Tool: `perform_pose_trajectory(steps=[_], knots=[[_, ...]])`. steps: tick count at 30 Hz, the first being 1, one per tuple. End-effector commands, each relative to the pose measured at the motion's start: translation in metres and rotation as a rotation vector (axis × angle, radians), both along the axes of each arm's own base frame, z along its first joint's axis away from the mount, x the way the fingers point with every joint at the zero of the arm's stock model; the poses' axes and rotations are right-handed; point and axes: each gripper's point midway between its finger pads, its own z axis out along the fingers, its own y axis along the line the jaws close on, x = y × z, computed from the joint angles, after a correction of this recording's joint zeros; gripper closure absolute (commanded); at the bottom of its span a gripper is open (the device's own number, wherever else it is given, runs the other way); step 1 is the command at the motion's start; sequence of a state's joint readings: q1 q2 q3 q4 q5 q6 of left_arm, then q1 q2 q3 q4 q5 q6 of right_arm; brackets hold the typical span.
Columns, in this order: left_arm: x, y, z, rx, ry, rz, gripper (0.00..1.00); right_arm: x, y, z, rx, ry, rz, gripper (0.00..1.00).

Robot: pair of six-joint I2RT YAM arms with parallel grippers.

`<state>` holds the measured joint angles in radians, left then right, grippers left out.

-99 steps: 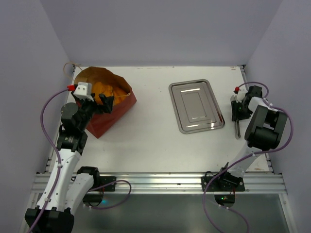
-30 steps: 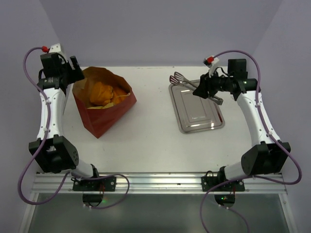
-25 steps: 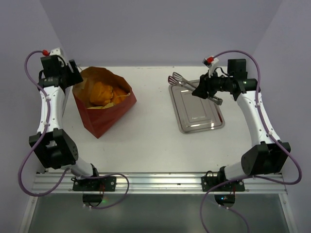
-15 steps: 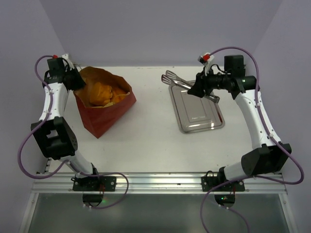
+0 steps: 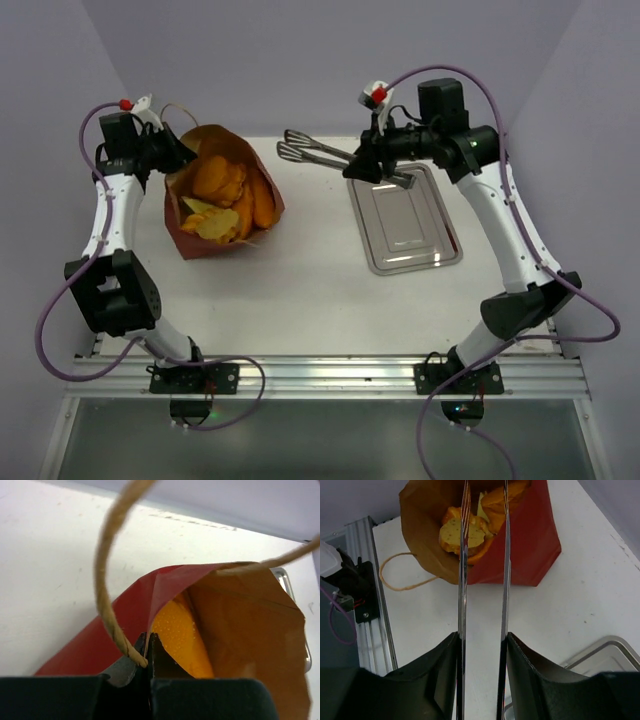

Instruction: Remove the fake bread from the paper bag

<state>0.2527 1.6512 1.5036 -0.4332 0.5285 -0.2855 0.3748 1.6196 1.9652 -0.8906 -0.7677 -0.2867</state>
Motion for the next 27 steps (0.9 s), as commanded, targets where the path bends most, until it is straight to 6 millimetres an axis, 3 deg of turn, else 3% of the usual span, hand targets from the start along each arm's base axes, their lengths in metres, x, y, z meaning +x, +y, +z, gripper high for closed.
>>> perform_pose_trajectory(steps=[1, 5, 7, 11, 12, 15, 16, 20, 21, 22, 27], knots=[[-0.002, -0.044, 0.078, -0.009, -0.288, -0.119, 1.0, -0.014, 0.025, 0.009, -0.006, 0.01, 0.05, 0.56], [-0.014, -0.071, 0.077, -0.032, -0.328, -0.119, 1.0, -0.029, 0.051, 0.002, -0.061, -0.014, 0.124, 0.57], [-0.017, -0.081, 0.078, -0.057, -0.339, -0.12, 1.0, -0.041, 0.066, -0.013, -0.12, -0.005, 0.156, 0.57], [-0.024, -0.089, 0.058, -0.114, -0.289, -0.103, 1.0, -0.057, 0.081, -0.041, -0.206, 0.004, 0.193, 0.57], [-0.027, -0.089, 0.048, -0.125, -0.262, -0.087, 1.0, -0.056, 0.08, -0.047, -0.227, 0.006, 0.177, 0.57], [-0.029, -0.091, 0.055, -0.177, -0.294, -0.05, 1.0, -0.057, 0.078, -0.064, -0.259, 0.053, 0.153, 0.58], [-0.033, -0.095, 0.045, -0.196, -0.272, -0.049, 1.0, -0.056, 0.078, -0.067, -0.261, 0.059, 0.144, 0.58], [-0.041, -0.107, 0.046, -0.261, -0.279, -0.007, 1.0, -0.055, 0.068, -0.086, -0.303, 0.114, 0.077, 0.59], [-0.041, -0.108, 0.046, -0.266, -0.287, 0.005, 1.0, -0.055, 0.066, -0.089, -0.308, 0.123, 0.06, 0.59], [-0.048, -0.124, 0.046, -0.287, -0.281, -0.018, 1.0, -0.049, 0.063, -0.09, -0.309, 0.121, 0.023, 0.6], [-0.056, -0.14, 0.047, -0.335, -0.305, 0.043, 1.0, -0.031, 0.044, -0.095, -0.237, 0.223, -0.122, 0.62]])
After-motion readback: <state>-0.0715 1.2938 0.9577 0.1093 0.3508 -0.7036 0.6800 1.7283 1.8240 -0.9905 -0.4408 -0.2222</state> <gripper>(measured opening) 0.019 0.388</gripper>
